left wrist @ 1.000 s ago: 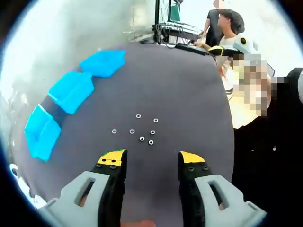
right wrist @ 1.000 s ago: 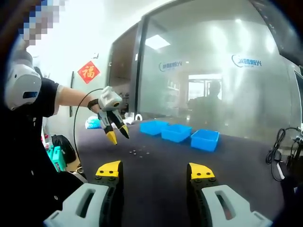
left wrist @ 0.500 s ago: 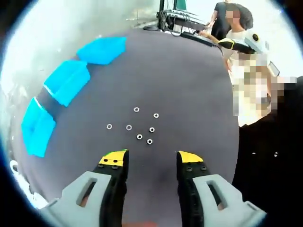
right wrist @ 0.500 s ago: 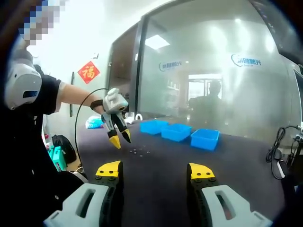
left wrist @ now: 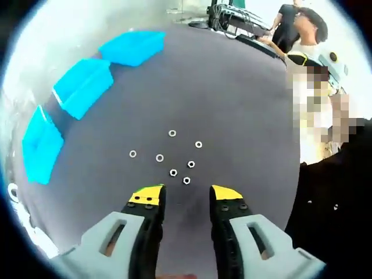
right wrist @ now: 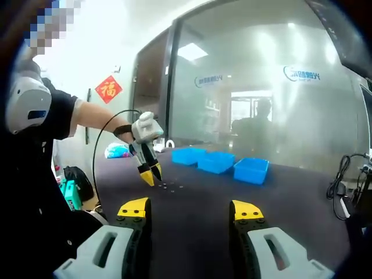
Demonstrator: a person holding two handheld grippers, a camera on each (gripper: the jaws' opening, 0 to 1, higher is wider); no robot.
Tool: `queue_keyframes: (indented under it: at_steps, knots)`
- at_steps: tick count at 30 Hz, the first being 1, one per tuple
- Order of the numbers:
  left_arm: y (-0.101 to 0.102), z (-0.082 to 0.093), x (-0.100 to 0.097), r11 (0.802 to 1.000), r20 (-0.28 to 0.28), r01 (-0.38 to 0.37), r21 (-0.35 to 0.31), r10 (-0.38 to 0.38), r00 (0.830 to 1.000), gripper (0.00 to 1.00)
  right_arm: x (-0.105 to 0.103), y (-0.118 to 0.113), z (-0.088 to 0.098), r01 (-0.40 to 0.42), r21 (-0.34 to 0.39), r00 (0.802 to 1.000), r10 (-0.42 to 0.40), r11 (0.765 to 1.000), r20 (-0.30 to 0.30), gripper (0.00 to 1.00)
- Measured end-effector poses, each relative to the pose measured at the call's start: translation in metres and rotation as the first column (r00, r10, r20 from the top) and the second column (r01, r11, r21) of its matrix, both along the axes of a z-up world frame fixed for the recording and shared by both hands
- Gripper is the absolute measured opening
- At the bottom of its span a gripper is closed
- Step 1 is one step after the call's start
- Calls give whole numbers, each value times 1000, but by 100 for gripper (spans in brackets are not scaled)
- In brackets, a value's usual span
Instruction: Sort the screws, nuts, and washers into the corresponding bins
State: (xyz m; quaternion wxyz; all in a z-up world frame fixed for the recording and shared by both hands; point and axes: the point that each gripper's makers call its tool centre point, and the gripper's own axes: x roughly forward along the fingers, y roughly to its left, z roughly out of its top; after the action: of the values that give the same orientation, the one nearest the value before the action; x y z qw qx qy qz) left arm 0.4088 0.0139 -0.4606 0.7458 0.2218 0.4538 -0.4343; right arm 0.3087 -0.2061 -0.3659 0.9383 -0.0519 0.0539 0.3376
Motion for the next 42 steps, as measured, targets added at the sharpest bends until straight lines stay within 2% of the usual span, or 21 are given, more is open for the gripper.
queue_keyframes:
  at_steps: [9,21,27,35,42]
  knots:
    - [-7,-7,-2,1000,-3,-15,13,15,1000,20,0,-3,-2,4,5,1000,-4,1000,-3,49]
    - [-6,-9,0,998,27,-51,21,51,998,11,-3,-5,-5,6,11,1000,-6,1000,-6,49]
    - [-9,-9,-3,999,54,-44,32,43,998,6,-5,-5,-5,4,11,1000,-4,1000,-6,49]
    - [-8,-10,-5,999,69,-30,37,28,997,6,-9,-6,-7,8,15,1000,-8,1000,-8,49]
    - [-5,-10,-7,999,64,-43,5,43,997,5,-10,-6,-8,9,15,1000,-9,1000,-8,49]
